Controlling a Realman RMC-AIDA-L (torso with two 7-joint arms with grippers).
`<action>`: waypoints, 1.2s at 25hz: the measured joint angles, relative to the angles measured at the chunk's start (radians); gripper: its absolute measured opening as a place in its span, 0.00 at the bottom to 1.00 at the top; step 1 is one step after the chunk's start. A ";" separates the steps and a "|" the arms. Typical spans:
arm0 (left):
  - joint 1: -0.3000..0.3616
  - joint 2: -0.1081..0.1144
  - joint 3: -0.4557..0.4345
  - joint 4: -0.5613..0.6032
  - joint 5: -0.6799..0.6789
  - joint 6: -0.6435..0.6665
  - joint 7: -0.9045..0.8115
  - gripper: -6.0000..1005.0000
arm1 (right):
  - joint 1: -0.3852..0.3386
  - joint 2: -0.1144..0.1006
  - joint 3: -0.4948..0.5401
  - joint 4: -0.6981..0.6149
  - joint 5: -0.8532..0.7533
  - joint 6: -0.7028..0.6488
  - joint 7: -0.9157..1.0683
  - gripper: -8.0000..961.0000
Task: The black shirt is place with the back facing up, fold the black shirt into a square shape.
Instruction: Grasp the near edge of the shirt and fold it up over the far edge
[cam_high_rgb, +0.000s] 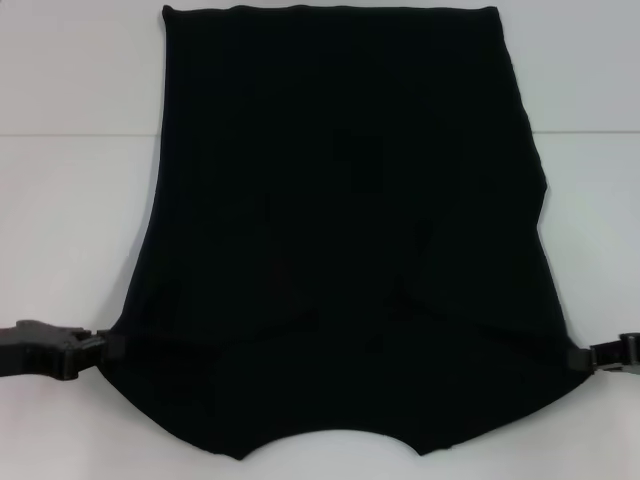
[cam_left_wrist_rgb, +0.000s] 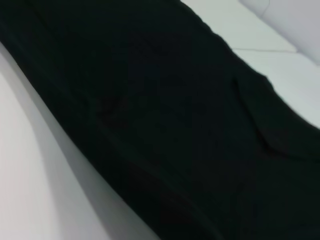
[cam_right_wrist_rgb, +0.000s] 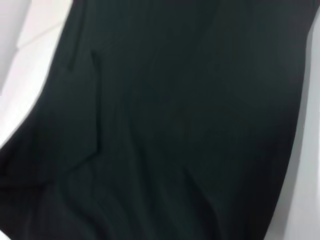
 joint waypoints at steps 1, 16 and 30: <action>0.000 0.000 -0.010 -0.002 -0.001 0.018 -0.018 0.07 | -0.011 -0.002 0.026 -0.005 0.000 -0.017 -0.019 0.07; 0.063 0.002 -0.152 -0.051 -0.011 0.258 -0.066 0.07 | -0.203 -0.010 0.256 -0.124 -0.002 -0.233 -0.144 0.07; -0.002 0.022 -0.162 -0.149 -0.012 0.266 -0.062 0.07 | -0.204 -0.012 0.364 -0.127 0.000 -0.279 -0.182 0.07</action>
